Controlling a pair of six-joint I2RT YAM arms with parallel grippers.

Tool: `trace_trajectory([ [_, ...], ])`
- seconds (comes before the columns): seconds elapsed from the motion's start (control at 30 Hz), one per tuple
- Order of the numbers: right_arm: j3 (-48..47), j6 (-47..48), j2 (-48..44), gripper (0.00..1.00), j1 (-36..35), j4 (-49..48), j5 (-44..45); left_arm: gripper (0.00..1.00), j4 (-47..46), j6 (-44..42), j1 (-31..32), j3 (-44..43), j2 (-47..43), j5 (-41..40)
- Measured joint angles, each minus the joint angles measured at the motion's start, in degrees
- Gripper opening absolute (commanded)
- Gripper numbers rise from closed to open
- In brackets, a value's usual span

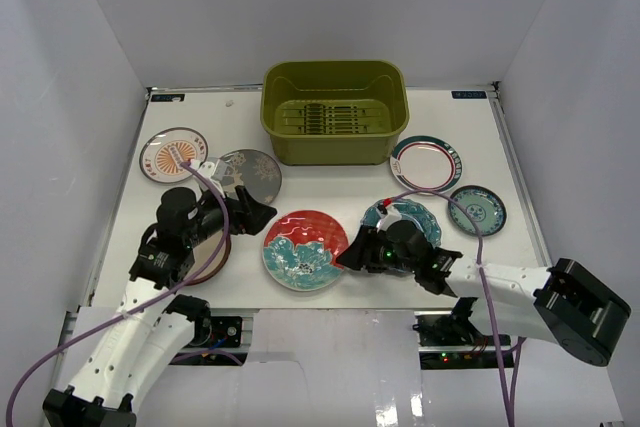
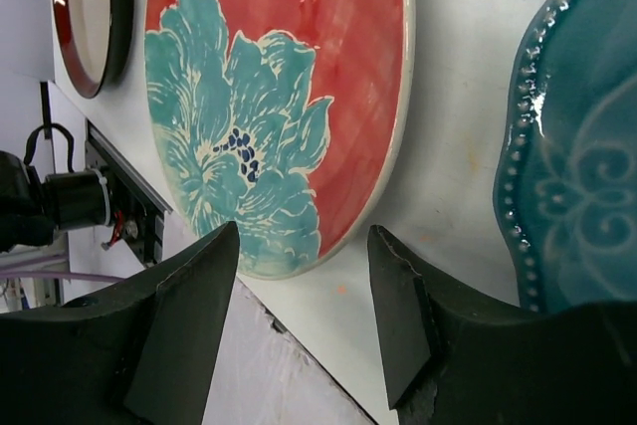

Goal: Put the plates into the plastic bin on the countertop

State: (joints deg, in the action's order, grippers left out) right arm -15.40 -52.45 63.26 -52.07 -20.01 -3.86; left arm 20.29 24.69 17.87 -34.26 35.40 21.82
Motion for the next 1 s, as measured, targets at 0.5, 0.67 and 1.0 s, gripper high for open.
trace_trajectory([
  [0.5,2.6,-11.3,12.5,0.46,-1.7,-14.3,8.5,0.98,0.3,0.0,0.0,0.0,-2.0,-0.3],
  [0.67,2.4,-14.9,18.3,0.09,-1.7,-20.4,8.9,0.98,0.3,0.0,0.0,0.0,-2.3,-0.6],
  [1.0,2.4,-6.6,-5.6,0.08,-2.0,-2.9,12.6,0.98,0.9,0.1,0.0,0.0,-4.2,-3.5],
])
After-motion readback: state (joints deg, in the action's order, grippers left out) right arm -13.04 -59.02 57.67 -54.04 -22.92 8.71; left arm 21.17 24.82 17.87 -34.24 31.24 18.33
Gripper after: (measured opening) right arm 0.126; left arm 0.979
